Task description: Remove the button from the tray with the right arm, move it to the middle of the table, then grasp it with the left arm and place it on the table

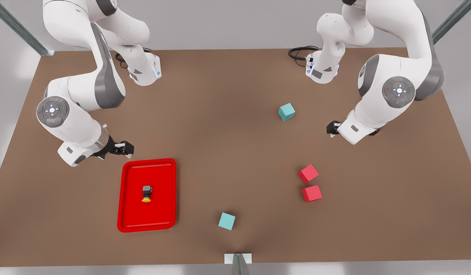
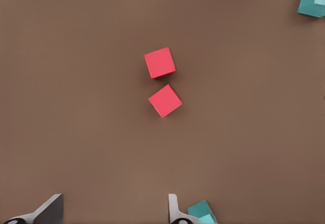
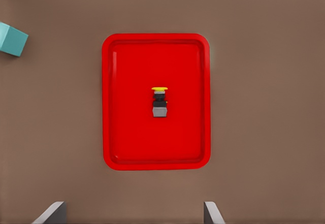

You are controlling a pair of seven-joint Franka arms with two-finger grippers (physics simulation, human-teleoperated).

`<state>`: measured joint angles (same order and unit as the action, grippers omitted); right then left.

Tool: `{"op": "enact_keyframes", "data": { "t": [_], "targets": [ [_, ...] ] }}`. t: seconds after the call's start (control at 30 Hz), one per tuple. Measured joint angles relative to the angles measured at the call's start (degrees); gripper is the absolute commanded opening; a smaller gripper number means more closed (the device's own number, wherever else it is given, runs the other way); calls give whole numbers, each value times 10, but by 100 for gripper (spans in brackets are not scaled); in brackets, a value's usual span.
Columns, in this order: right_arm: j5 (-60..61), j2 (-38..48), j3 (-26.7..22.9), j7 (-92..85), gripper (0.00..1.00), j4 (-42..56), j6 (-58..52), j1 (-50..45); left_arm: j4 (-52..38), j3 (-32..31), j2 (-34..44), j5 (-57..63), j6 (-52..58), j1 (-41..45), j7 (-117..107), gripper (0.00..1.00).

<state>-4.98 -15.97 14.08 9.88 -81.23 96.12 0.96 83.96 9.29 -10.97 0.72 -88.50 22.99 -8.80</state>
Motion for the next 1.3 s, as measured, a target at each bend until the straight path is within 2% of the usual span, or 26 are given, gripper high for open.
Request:
{"op": "enact_keyframes", "data": {
  "t": [0.2,0.33,0.43,0.57,0.77,1.07,1.1,1.13,1.2,1.3],
  "targets": [
    [-16,-17,2,0,100,-2,-6,-11,0,0,-1,0,-5,-2,-8,100],
    [-21,-125,-1,-3,100,-4,17,9,-1,2,-1,2,-6,-3,-12,100],
    [-22,-202,-2,0,100,-2,74,9,-1,2,-11,3,-7,-4,-15,100],
    [-26,-260,-3,6,100,-9,168,6,0,2,-17,4,-7,-4,-17,100],
    [-36,-297,-8,19,100,-17,258,5,0,2,-21,4,-8,-4,-20,100],
    [-51,-331,-14,39,100,-34,299,7,0,2,-29,4,-9,-4,-23,100],
    [-52,-331,-15,41,67,-34,301,7,0,2,-30,4,-9,-4,-23,100],
    [-52,-331,-15,41,44,-35,301,7,0,3,-30,4,-10,-4,-24,100],
    [-49,-331,-15,41,40,-36,301,7,0,3,-32,3,-11,-4,-24,100],
    [-47,-330,-15,38,39,-47,303,7,0,2,-33,3,-11,-4,-25,100]
  ]
}}
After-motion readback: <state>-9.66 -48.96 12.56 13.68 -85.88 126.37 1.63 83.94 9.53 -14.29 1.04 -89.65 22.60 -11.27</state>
